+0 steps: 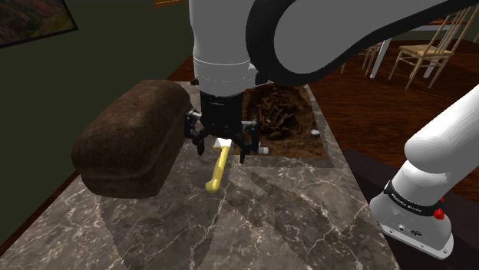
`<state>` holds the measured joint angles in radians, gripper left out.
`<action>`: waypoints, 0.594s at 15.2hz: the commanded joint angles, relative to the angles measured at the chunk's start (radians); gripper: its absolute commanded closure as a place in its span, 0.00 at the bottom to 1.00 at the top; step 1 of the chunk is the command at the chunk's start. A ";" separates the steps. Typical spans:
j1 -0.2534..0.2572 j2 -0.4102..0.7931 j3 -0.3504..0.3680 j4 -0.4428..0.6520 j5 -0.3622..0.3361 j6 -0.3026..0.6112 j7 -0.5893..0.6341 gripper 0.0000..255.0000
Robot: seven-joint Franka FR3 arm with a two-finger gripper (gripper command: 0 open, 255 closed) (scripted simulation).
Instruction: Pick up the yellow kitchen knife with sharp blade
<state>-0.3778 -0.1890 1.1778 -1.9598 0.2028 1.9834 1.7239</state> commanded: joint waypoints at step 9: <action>-0.005 0.011 0.012 -0.016 -0.008 0.023 0.007 1.00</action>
<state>-0.3825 -0.1784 1.1896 -1.9758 0.1943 2.0062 1.7304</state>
